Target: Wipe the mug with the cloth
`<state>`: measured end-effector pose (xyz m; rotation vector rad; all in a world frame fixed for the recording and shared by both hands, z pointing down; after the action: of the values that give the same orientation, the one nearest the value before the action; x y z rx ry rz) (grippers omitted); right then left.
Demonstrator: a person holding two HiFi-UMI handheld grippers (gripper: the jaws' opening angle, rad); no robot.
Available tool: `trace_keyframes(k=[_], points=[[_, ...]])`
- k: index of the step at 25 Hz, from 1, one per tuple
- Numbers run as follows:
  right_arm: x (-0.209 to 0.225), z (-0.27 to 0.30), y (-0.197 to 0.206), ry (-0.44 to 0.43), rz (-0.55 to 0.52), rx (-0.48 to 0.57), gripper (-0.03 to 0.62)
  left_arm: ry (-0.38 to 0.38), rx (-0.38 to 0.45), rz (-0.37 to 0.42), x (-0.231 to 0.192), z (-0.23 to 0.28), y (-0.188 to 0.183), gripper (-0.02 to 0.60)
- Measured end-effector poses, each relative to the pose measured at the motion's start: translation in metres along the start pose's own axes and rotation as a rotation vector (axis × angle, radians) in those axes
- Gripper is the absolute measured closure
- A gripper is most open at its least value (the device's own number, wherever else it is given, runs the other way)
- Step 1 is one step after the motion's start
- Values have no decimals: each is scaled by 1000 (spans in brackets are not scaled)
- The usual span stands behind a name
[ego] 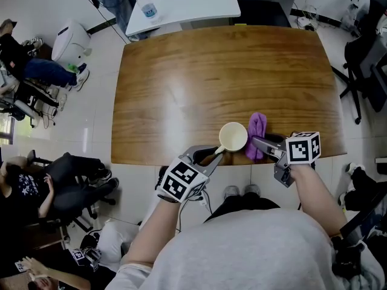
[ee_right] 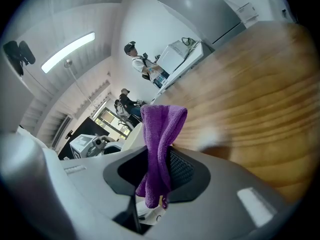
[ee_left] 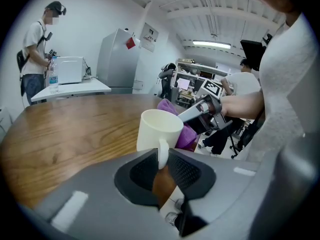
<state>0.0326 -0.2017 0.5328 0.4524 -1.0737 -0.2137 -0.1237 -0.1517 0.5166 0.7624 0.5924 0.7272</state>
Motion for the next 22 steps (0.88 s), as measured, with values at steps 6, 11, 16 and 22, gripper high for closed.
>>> trace_keyframes(k=[6,11,16,22], points=[[-8,-3,-32,-35,-36,26,485,-33,-2,6,-10,-3,-4,523],[-13,4,-31,-75,-48,-15,485,-78,6,-4,-25,-6,-5,515],[-12,16,-17,-71,-58,-71,485,-113,11,-7,-36,-9,-6,515],[4,25,-8,-8,-71,-137,485,-131,16,-1,-38,-9,-10,515]])
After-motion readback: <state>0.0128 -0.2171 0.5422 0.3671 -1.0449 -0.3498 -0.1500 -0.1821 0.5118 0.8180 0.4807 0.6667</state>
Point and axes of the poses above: the fingertips, and each gripper's own axes: z forward along the fingers, x to its right, y out of its underside, the point moved 4 cm from there along -z, backward along the fingers, and after that the axes turned 2 degrees about z, right-handed, at the moved point
